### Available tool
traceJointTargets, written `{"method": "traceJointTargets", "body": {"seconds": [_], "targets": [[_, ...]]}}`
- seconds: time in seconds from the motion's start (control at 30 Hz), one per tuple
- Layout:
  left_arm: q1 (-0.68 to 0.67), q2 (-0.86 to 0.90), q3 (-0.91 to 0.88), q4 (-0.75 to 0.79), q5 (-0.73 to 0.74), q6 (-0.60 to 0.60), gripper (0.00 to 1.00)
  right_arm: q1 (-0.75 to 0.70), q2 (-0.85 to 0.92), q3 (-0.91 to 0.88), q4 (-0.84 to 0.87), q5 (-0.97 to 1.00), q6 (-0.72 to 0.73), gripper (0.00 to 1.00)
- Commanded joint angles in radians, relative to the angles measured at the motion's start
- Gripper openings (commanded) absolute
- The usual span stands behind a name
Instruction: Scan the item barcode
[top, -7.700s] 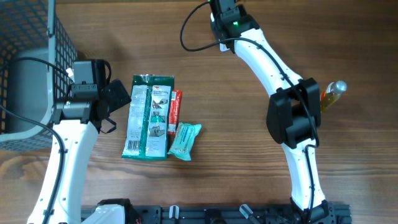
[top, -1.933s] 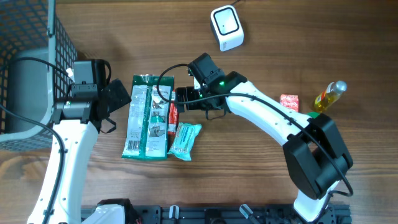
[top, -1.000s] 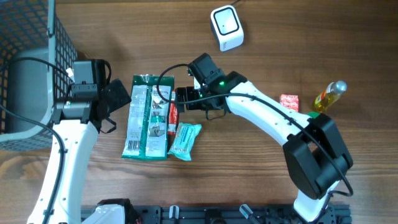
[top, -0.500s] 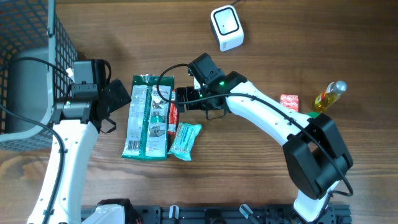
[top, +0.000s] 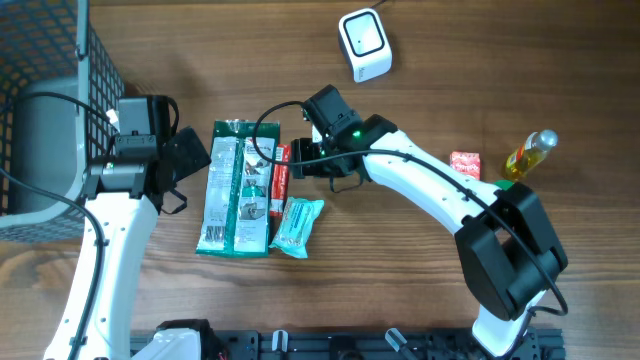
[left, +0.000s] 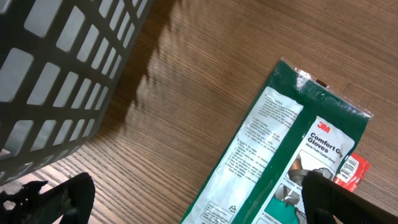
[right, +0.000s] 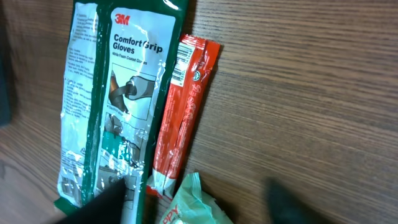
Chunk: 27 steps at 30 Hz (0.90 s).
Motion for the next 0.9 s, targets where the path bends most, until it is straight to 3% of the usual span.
{"method": "traceJointTargets", "body": {"seconds": [0.0, 0.17, 0.23, 0.3, 0.33, 0.37, 0.4, 0.5, 0.67, 0.87], "targets": [[0.004, 0.002, 0.009, 0.002, -0.013, -0.013, 1.00, -0.007, -0.028, -0.002, -0.019, 0.003, 0.068, 0.19], [0.004, 0.002, 0.009, 0.002, -0.013, -0.013, 1.00, -0.040, -0.121, -0.002, -0.139, -0.030, 0.098, 0.18], [0.004, 0.002, 0.009, 0.002, -0.013, -0.013, 1.00, -0.026, -0.199, -0.002, -0.208, 0.023, 0.127, 0.29], [0.004, 0.002, 0.009, 0.002, -0.013, -0.013, 1.00, 0.018, -0.264, -0.002, -0.284, 0.112, 0.168, 0.33], [0.004, 0.002, 0.009, 0.002, -0.013, -0.013, 1.00, 0.043, -0.283, -0.002, -0.314, 0.148, 0.193, 0.39], [0.004, 0.002, 0.009, 0.002, -0.013, -0.013, 1.00, 0.085, -0.292, -0.002, -0.345, 0.188, 0.237, 0.60], [0.004, 0.002, 0.009, 0.002, -0.013, -0.013, 1.00, 0.114, -0.291, -0.003, -0.355, 0.203, 0.266, 0.66], [0.004, 0.002, 0.009, 0.002, -0.013, -0.013, 1.00, 0.183, -0.281, -0.055, -0.303, 0.205, 0.365, 0.63], [0.004, 0.002, 0.009, 0.002, -0.013, -0.013, 1.00, 0.275, -0.241, -0.247, -0.061, 0.205, 0.541, 0.56], [0.004, 0.002, 0.009, 0.002, -0.013, -0.013, 1.00, 0.277, -0.175, -0.376, 0.185, 0.206, 0.597, 0.51]]}}
